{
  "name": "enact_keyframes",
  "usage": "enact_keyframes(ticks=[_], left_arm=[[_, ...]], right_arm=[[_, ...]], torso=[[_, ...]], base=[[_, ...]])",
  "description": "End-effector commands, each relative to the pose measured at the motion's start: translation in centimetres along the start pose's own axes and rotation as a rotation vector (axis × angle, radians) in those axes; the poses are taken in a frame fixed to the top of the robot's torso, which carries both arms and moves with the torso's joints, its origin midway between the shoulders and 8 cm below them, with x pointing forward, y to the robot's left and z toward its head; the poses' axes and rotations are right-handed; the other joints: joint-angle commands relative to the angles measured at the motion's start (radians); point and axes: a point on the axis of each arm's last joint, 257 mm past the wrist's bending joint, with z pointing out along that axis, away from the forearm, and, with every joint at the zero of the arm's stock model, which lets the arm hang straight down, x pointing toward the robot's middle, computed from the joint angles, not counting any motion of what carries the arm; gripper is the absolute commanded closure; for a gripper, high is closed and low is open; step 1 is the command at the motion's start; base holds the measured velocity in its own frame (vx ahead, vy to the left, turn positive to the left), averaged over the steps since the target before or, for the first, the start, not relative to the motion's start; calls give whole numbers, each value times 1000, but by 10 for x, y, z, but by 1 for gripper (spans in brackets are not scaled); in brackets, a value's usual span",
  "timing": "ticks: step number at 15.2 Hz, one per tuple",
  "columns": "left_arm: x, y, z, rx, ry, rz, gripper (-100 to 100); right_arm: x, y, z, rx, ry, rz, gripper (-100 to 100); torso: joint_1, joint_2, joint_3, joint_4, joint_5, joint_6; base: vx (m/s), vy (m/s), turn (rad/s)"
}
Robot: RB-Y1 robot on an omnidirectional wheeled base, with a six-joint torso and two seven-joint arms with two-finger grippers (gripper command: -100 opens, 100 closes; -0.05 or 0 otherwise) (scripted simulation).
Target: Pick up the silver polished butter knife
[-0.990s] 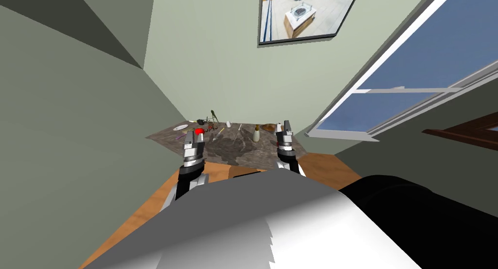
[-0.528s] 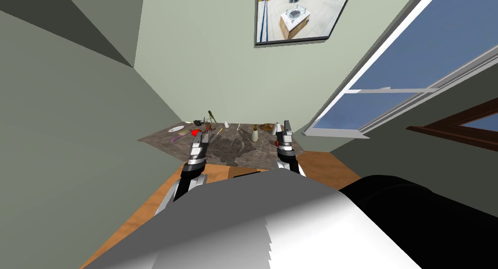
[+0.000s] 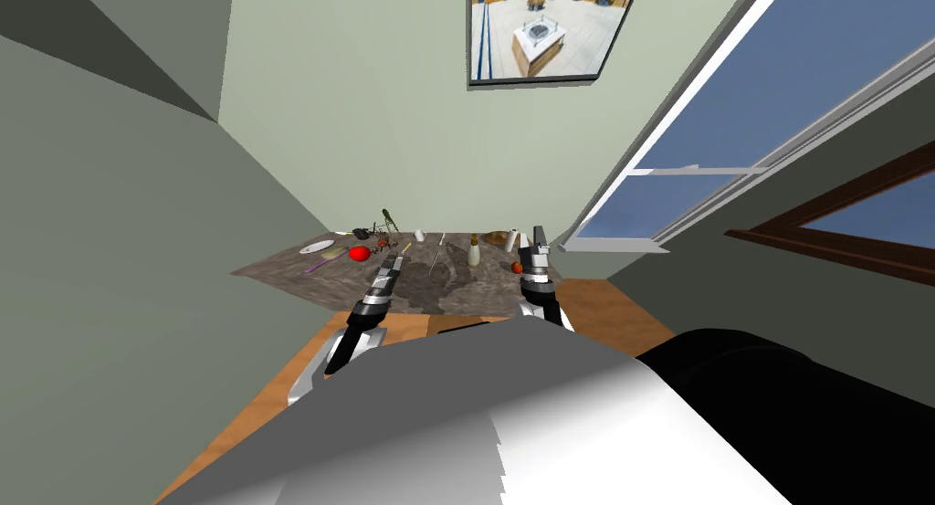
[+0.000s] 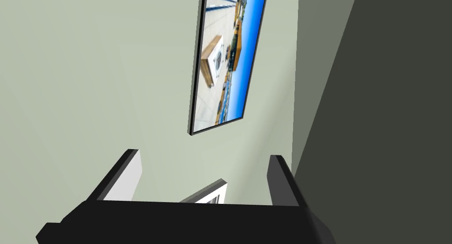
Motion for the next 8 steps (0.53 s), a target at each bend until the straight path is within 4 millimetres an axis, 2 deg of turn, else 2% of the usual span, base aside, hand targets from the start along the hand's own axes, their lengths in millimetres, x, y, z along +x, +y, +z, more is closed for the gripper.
enact_keyframes(ticks=[1, 3, 4, 5, 6, 7, 8], left_arm=[[10, 19, -2, -42, 53, 3, -100], [10, 20, -3, -42, 72, 17, -100], [16, 34, -5, -75, 111, 22, -100], [16, 35, -5, -75, 119, 28, -100], [22, 50, -8, -110, 152, 31, -100], [22, 51, -8, -111, 165, 42, -100], [27, 66, -12, -147, 196, 44, -100]], right_arm=[[0, 0, 0, 0, 0, 0, 0], [0, 0, 0, 0, 0, 0, 0], [0, 0, 0, 0, 0, 0, 0], [0, 0, 0, 0, 0, 0, 0], [0, 0, 0, 0, 0, 0, 0], [0, 0, 0, 0, 0, 0, 0], [0, 0, 0, 0, 0, 0, 0]], torso=[[0, 0, 0, 0, 0, 0], [0, 0, 0, 0, 0, 0], [0, 0, 0, 0, 0, 0], [0, 0, 0, 0, 0, 0], [0, 0, 0, 0, 0, 0], [0, 0, 0, 0, 0, 0], [0, 0, 0, 0, 0, 0]], base=[[5, -18, -136], [5, -14, -68], [5, -18, -94], [4, -17, -107], [5, -23, -162], [4, -23, -133], [2, -27, -134]])
